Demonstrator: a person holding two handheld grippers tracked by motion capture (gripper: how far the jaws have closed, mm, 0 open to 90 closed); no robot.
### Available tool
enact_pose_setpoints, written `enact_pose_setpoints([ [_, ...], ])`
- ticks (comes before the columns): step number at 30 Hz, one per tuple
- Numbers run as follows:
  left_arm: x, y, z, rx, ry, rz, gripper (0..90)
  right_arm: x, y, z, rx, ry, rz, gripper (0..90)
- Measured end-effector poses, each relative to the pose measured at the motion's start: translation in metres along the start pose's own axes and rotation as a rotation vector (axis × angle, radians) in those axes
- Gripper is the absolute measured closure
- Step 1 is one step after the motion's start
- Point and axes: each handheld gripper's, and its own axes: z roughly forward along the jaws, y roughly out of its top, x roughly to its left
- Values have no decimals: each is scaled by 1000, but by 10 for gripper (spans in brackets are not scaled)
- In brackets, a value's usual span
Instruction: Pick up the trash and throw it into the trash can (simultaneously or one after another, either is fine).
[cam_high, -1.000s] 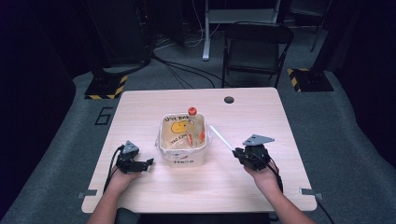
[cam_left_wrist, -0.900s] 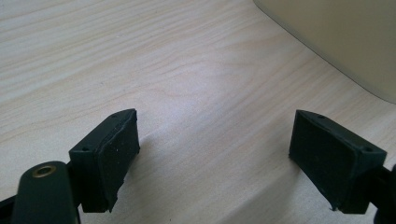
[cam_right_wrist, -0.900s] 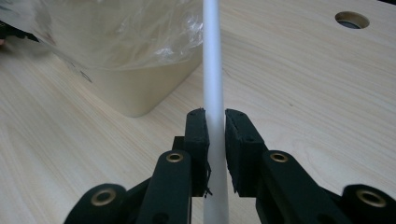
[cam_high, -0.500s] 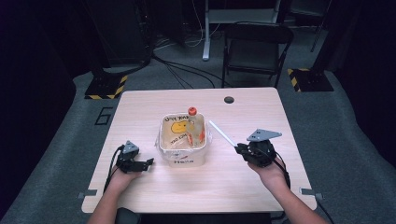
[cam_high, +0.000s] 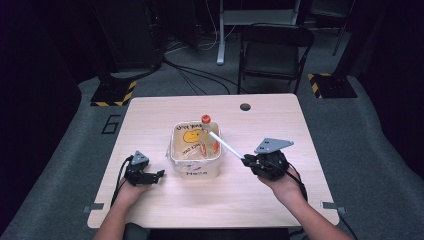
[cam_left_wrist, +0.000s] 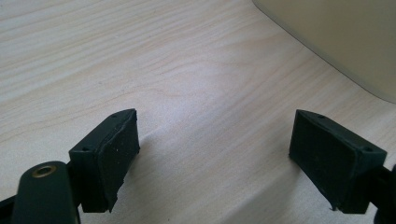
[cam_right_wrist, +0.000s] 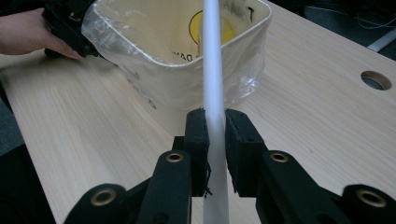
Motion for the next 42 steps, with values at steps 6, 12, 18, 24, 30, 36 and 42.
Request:
enact_pose_setpoints([
  [6, 0, 0, 0, 0, 0, -1, 158, 3, 10, 4, 2, 35, -2, 790],
  [12, 0, 0, 0, -2, 1, -1, 158, 4, 17, 8, 13, 53, -8, 789],
  [18, 0, 0, 0, -1, 0, -2, 158, 6, 22, 13, 13, 62, -14, 789],
  [24, 0, 0, 0, -2, 0, -1, 158, 7, 28, 21, 18, 72, -16, 789],
  [30, 0, 0, 0, 0, -3, -1, 157, 7, 34, 31, 28, 73, -21, 789],
  [36, 0, 0, 0, -1, -3, -1, 157, 9, 39, 42, 33, 79, -17, 789],
  [42, 0, 0, 0, 0, -3, 0, 158, 12, 43, 51, 38, 79, -16, 788],
])
